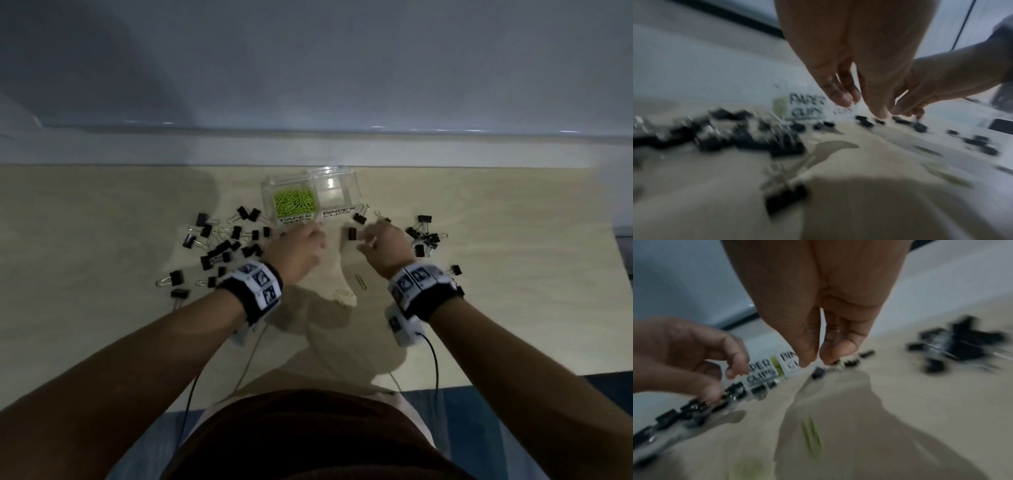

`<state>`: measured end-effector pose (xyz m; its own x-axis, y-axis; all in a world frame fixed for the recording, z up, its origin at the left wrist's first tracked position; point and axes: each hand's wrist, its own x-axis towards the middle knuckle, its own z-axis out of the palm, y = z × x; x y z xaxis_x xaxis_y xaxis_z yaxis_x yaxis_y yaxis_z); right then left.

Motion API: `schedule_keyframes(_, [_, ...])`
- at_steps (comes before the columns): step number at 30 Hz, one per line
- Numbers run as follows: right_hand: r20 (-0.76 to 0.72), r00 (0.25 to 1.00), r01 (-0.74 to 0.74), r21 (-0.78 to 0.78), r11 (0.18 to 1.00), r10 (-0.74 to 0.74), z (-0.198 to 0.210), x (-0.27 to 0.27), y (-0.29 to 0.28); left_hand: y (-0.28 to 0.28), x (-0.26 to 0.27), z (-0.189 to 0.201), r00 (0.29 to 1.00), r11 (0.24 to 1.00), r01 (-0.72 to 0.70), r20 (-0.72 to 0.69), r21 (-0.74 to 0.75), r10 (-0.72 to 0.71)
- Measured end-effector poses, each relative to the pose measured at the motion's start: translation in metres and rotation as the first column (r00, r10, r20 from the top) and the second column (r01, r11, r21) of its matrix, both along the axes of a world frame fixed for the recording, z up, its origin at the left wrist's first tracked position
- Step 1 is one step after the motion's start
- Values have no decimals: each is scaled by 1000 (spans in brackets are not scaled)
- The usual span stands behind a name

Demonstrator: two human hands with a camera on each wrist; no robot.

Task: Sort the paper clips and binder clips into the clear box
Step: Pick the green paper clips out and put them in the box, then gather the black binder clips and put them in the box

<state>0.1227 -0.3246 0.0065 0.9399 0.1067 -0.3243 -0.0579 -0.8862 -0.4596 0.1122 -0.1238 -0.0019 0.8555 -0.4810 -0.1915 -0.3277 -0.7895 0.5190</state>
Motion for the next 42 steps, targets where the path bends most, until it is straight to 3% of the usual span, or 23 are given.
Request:
schedule_keyframes(2, [-109,993,-48,-94,994,38,-1,-30,-11,-16,-22,-14,964,981,192,-194,36,-181])
schedule_keyframes(4, [-119,993,-33,-93,995,21,-8,-51,-12,-29,-37,-32,928,957,284,-267,62,-258])
schedule_keyframes(7, [-65,984,162,-31,986,-163,-29,-68,-8,-39,-48,-45,962,977,213,-180,18,-206])
schedule_keyframes(9, [-54,975,211,-50,976,-214,-42,-74,-2,-42,-51,-49,974,981,195,-119,9,-193])
schedule_keyframes(18, [-97,992,64,-183,981,-83,-49,-78,2,-52,-61,-36,958,923,286,-42,256,-285])
schedule_keyframes(22, [-108,994,1,-172,985,-20,-47,-79,-1,-48,-65,-30,950,910,311,-74,275,-302])
schedule_keyframes(24, [-100,995,7,-120,993,-19,-40,-71,2,-39,-60,-29,968,939,248,-85,239,-235])
schedule_keyframes(27, [-1,999,42,6,999,-42,-24,-42,22,-20,-35,-18,996,995,-42,-69,95,49])
schedule_keyframes(30, [165,984,37,160,986,-64,-7,-4,51,3,4,4,932,932,-361,-39,-29,360])
schedule_keyframes(32, [207,977,19,184,983,-58,5,19,71,16,30,17,883,881,-468,13,-66,470])
schedule_keyframes(35, [229,973,-14,190,982,-30,13,44,90,26,57,21,851,853,-520,56,-49,522])
schedule_keyframes(38, [224,975,-49,195,980,4,10,50,87,24,68,17,880,880,-474,49,16,473])
schedule_keyframes(42, [319,936,59,267,962,-146,1,39,43,13,56,12,923,939,-343,179,-20,341])
